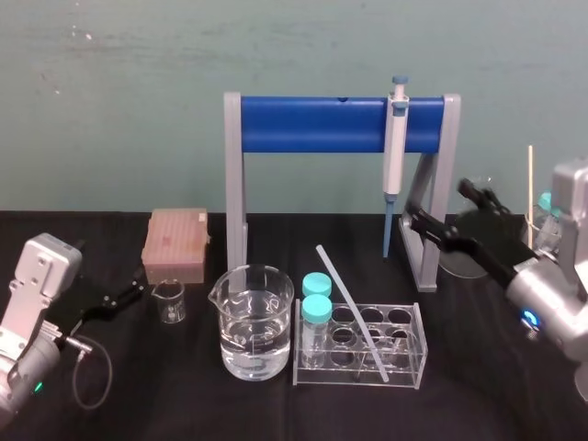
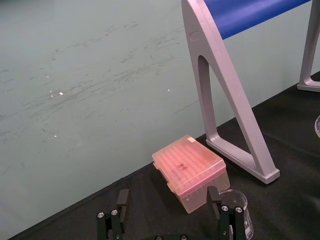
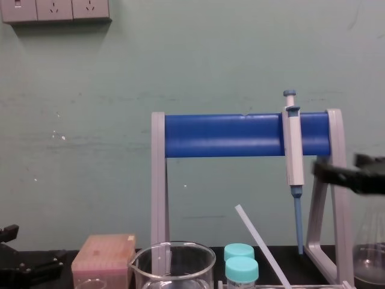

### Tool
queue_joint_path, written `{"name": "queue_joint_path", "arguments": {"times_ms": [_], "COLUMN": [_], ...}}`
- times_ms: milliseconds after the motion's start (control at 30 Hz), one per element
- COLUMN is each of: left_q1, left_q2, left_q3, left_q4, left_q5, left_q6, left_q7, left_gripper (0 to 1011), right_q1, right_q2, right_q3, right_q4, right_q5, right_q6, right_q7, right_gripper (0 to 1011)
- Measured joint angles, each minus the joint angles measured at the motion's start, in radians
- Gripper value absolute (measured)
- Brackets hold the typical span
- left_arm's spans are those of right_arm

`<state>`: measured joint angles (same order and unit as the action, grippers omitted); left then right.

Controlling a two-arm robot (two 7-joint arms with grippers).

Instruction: Pick up the stirring rod with one hand, then place it down.

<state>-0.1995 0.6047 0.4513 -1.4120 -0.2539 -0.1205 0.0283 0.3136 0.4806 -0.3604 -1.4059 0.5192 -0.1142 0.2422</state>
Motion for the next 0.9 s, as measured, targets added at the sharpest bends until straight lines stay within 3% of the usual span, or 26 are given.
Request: {"name": "queue_joint_path", "arguments": {"times_ms": [200, 367, 567, 733, 900], "left_q1": [0.000, 0.000, 0.000, 0.000, 0.000], "left_q2": [0.000, 0.000, 0.000, 0.000, 0.000], "left_q3": [0.000, 0.000, 0.000, 0.000, 0.000], "left_q4": [0.000, 0.000, 0.000, 0.000, 0.000], "left_q5": [0.000, 0.000, 0.000, 0.000, 0.000], "left_q6": [0.000, 0.000, 0.000, 0.000, 0.000], "left_q7": [0.000, 0.000, 0.000, 0.000, 0.000], "left_gripper": [1000, 1000, 1000, 1000, 1000], "right_q1": [0.051, 0.083, 0.116, 0.128, 0.128], "right_q2": [-0.046, -0.066, -0.063, -0.041, -0.028], "right_q3": [-0.009, -0.042, -0.106, -0.148, -0.163], "right_q4": [0.001, 0.002, 0.015, 0.020, 0.020], "right_q5": [0.089, 0.107, 0.073, 0.029, 0.005], "right_q6": [0.058, 0.096, 0.138, 0.191, 0.225], "right_q7": [0.135, 0.230, 0.302, 0.311, 0.307], "right_gripper": [1003, 1003, 1003, 1003, 1003]}}
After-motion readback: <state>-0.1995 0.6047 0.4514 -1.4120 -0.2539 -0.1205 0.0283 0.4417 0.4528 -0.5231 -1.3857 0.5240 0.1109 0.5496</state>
